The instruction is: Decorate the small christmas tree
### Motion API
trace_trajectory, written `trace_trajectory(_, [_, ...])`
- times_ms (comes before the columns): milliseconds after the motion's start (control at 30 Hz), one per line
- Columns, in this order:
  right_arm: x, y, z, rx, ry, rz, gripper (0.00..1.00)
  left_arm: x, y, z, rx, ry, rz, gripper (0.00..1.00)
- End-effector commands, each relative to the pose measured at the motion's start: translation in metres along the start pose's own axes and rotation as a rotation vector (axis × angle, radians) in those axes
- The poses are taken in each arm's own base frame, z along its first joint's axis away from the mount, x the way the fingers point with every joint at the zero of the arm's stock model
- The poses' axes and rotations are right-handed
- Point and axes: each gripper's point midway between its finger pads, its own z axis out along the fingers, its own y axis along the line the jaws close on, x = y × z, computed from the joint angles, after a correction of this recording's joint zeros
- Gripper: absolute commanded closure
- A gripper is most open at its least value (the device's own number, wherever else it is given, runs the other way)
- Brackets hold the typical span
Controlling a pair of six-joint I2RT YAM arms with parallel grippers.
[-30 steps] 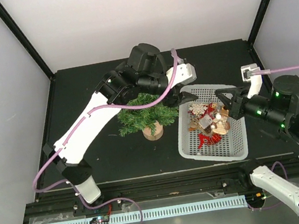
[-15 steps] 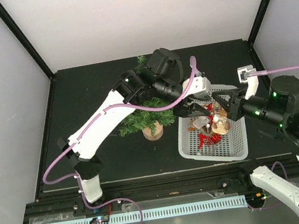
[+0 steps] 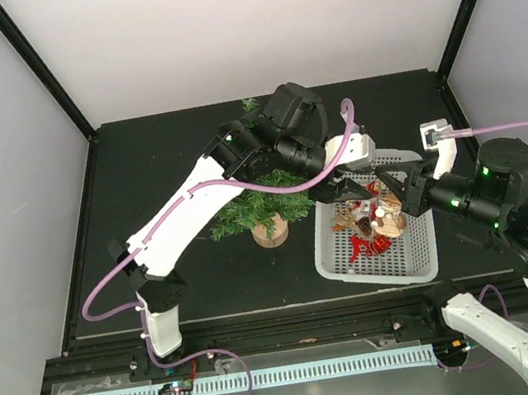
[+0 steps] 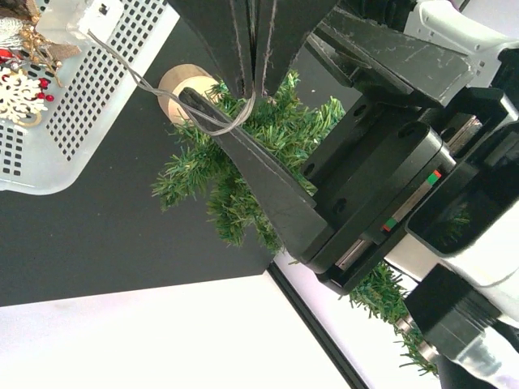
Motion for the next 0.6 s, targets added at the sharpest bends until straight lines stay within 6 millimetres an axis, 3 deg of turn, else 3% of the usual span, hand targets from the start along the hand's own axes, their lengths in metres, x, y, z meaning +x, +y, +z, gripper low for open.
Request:
trace_trajectory(0, [-0.004, 0.004, -0.004, -0.011, -0.023, -0.011, 0.98, -0.005, -0.012, -0.016, -0.021, 0.01, 0.058, 0.5])
trace_trajectory(233, [-0.002, 0.004, -0.001, -0.025, -0.018, 0.004, 0.97, 0.009, -0.008, -0.016, -0.062, 0.052, 0.068, 0.5])
trace_trajectory(567, [0.004, 0.008, 0.001, -0.06, 0.002, 0.02, 0.97, 0.01, 0.025, 0.0, -0.157, 0.063, 0.034, 0.47])
